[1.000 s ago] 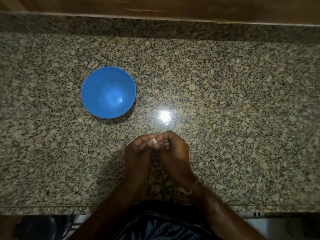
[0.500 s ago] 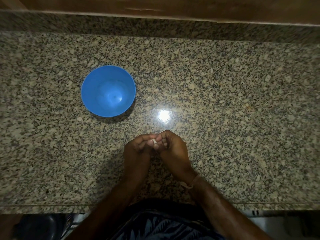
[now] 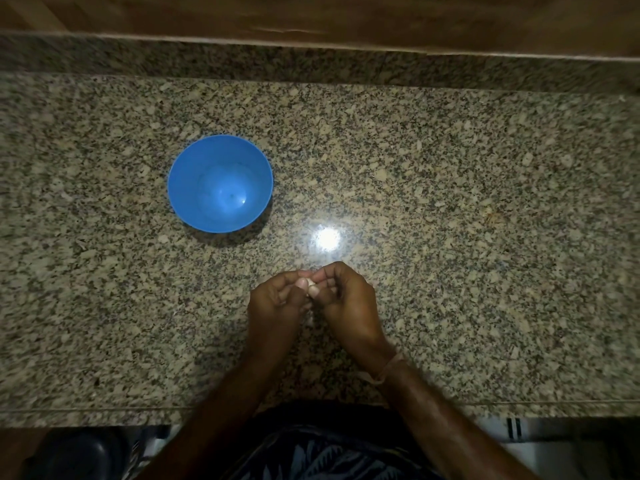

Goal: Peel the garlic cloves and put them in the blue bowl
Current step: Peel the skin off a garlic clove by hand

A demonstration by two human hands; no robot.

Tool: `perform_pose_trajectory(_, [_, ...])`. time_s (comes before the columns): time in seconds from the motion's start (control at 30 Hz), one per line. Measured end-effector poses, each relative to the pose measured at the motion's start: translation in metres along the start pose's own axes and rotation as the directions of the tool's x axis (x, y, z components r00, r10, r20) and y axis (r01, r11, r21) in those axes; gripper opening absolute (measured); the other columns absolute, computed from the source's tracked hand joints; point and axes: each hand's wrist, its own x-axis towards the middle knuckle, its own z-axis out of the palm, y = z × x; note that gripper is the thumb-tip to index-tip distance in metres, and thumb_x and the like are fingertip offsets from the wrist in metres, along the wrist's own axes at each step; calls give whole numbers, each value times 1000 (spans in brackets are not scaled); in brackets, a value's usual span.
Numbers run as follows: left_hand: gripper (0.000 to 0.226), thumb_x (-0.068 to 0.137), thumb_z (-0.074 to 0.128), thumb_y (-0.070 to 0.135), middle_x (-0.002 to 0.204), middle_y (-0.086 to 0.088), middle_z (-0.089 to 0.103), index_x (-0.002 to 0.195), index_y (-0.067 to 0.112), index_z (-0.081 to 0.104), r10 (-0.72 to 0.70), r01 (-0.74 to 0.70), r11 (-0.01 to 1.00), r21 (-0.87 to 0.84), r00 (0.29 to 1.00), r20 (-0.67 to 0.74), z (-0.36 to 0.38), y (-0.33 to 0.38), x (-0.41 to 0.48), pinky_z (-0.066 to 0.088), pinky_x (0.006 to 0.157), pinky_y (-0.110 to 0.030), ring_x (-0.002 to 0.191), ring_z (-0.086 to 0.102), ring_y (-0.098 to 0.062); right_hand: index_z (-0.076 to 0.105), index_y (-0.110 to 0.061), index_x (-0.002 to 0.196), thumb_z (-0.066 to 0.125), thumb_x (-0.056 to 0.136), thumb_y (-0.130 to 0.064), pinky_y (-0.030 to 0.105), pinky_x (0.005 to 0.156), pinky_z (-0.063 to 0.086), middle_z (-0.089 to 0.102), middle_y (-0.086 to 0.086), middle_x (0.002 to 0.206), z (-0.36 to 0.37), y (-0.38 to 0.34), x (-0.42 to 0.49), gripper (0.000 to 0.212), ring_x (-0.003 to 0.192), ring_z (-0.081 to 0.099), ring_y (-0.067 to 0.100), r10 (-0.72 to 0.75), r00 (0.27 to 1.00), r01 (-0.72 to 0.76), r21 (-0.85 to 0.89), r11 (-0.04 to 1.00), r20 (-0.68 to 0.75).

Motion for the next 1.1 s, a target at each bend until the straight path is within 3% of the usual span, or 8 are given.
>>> perform_pose_trajectory(0.2, [20,106,56,7,108,-19,78,116,-3,69,-44,44,999,2,999,15,-7,-2,-3,55,102,-56,107,75,-35,71,-7,96,73,95,-1,14,62,53,72,-26,76,3,0,-7,7,71,68,-3,-22,1000,21,-36,999,-19])
perform_pose_trajectory(0.37, [20,106,55,7,106,-17,79,114,-3,70,-30,30,1000,9,997,75,-9,4,-6,56,99,-47,104,76,-32,71,-12,99,71,97,-3,17,66,55,74,-5,85,10,-4,-15,9,75,69,2,-8,997,6,-25,1000,-82])
perform_pose_trajectory(0.57, [18,105,59,10,103,-14,80,112,3,74,-55,58,998,-35,995,87,-14,7,-13,61,83,-29,101,77,-27,71,-20,103,61,100,-7,28,71,54,71,-6,93,25,4,-26,16,85,67,9,-260,951,193,-342,920,-164])
perform_pose_trajectory(0.7, [23,105,61,16,110,-17,78,121,4,71,-126,142,982,-126,984,123,-21,8,-18,56,97,-39,109,75,-29,72,-17,96,64,98,-5,19,69,49,71,-6,89,32,2,-32,15,84,65,7,-281,935,205,-314,927,-218])
perform_pose_trajectory(0.8, [23,103,62,15,113,-14,78,123,8,71,-121,141,978,-153,983,136,-26,8,-21,55,100,-40,112,74,-27,72,-14,92,67,98,-6,22,67,50,71,-6,84,36,2,-34,12,80,66,9,-285,928,217,-273,937,-240])
perform_pose_trajectory(1.0, [20,104,62,16,111,-14,79,120,10,72,-47,64,993,-100,985,167,-34,8,-24,56,98,-43,110,75,-30,75,-13,91,79,93,-12,31,67,62,77,-3,80,35,0,-44,5,75,74,11,-142,957,136,-43,990,-254])
perform_pose_trajectory(1.1, [17,103,62,13,103,-11,80,115,7,71,4,6,998,-61,987,162,-34,9,-28,62,87,-36,101,78,-27,74,-9,90,80,92,-9,23,65,59,76,-1,79,36,-1,-44,6,73,73,6,-49,968,63,49,997,-248])
